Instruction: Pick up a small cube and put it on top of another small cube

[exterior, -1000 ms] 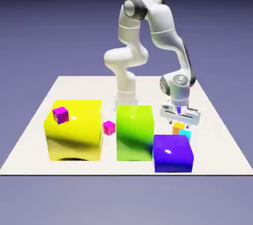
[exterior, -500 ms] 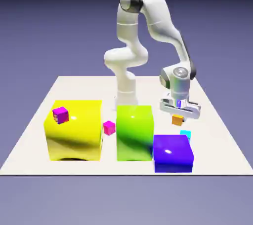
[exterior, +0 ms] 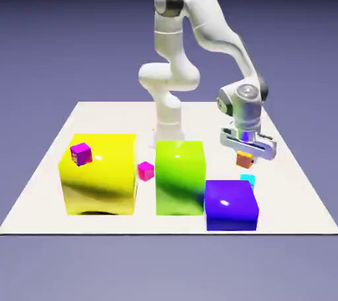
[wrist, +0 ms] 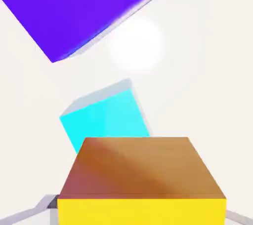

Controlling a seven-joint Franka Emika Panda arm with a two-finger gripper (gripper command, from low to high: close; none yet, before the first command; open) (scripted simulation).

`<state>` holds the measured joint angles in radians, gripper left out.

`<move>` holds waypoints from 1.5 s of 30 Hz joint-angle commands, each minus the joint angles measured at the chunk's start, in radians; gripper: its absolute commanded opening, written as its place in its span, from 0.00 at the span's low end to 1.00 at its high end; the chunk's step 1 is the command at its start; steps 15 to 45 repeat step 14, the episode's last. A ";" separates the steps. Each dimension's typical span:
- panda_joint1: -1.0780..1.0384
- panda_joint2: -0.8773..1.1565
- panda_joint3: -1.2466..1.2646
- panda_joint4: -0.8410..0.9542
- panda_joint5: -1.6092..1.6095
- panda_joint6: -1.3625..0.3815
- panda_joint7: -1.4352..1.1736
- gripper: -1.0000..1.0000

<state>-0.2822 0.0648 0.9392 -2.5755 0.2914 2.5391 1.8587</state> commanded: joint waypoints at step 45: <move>0.088 0.173 -0.116 0.012 -0.209 0.132 0.155 1.00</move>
